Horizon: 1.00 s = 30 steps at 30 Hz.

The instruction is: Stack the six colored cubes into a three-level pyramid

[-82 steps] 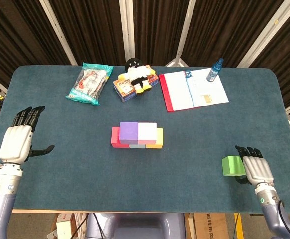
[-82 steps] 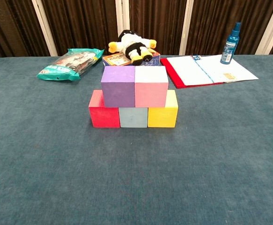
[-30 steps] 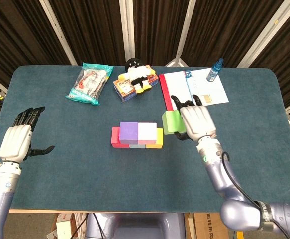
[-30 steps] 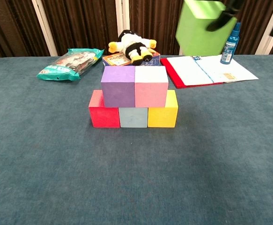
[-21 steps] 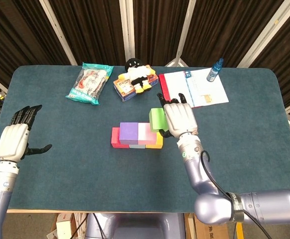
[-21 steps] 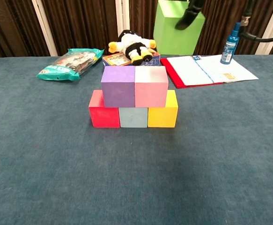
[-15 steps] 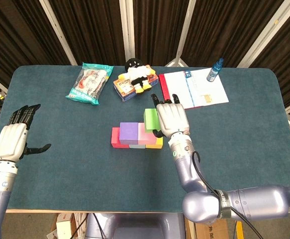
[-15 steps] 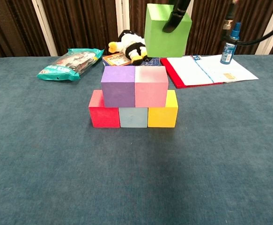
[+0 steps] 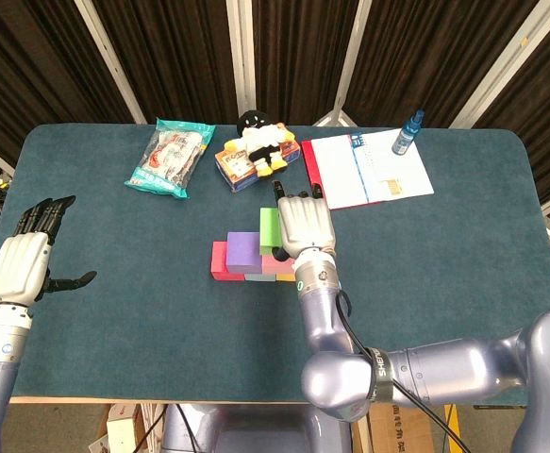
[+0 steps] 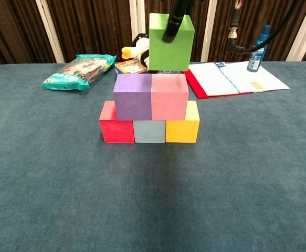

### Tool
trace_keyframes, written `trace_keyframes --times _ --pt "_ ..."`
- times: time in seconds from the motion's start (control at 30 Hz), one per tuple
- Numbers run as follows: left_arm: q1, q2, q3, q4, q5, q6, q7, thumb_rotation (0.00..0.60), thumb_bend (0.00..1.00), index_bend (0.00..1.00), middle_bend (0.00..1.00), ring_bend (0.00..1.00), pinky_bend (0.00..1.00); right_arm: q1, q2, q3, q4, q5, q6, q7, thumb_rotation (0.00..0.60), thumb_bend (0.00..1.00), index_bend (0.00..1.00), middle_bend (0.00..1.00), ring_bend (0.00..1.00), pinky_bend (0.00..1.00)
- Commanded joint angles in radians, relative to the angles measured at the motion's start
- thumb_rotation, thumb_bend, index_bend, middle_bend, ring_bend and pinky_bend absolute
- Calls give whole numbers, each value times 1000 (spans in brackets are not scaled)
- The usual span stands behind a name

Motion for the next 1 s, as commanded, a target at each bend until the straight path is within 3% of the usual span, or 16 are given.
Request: trace_keyframes --times 0.03,0.33,1.0 --pt "0 2 -2 2 -1 -2 -4 600 50 0 61 0 0 12 -15 13 13 19 15 -12 600 277 0 464 217 0" --pt "2 7 -8 6 -5 -4 -16 600 50 0 61 0 0 29 -54 47 39 51 41 -15 600 277 0 464 217 0" --pt "-1 4 -10 17 -15 -12 -17 600 50 0 61 0 0 24 -119 52 77 24 34 -24 600 277 0 464 217 0"
